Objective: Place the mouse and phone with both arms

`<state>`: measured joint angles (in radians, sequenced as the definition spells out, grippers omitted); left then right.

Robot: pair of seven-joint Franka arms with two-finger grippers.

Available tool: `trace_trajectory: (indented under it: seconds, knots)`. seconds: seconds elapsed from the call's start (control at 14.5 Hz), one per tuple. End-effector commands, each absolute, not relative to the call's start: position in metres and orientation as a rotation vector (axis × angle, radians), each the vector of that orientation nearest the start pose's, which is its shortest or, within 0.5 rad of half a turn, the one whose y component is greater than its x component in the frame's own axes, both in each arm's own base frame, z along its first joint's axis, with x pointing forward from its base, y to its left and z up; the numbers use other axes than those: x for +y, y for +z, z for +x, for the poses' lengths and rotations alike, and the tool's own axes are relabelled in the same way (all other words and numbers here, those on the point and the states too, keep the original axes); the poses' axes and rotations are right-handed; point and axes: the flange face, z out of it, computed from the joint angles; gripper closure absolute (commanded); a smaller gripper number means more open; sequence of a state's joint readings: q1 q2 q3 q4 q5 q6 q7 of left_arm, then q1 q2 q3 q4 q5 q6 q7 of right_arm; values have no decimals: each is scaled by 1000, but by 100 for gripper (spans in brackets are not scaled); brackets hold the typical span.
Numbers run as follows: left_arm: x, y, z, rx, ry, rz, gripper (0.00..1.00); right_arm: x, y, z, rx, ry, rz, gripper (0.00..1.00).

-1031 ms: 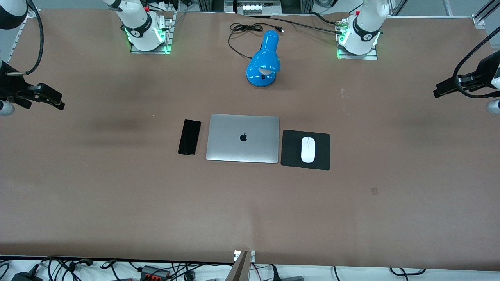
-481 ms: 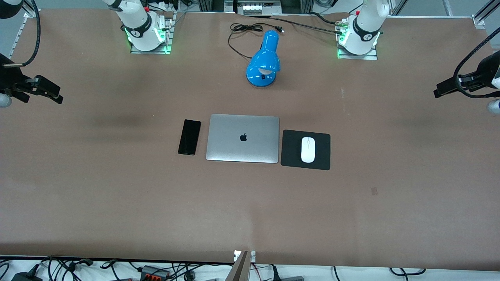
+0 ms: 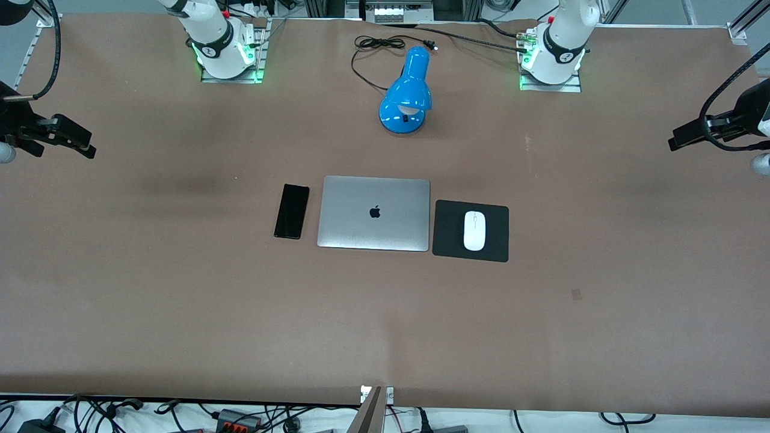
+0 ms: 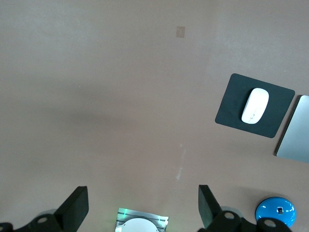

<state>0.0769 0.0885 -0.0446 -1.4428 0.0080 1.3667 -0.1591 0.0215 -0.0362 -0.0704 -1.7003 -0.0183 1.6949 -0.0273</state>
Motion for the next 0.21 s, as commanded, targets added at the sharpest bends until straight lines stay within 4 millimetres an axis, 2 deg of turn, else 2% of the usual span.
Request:
trace_trajectory:
  seconds: [0.0, 0.14]
  knots:
    - [22, 620, 558, -312, 265, -3114, 0, -28, 600, 545, 13, -45, -3149, 0]
    - [22, 620, 558, -312, 265, -3114, 0, -27, 600, 545, 8, -45, -3149, 0]
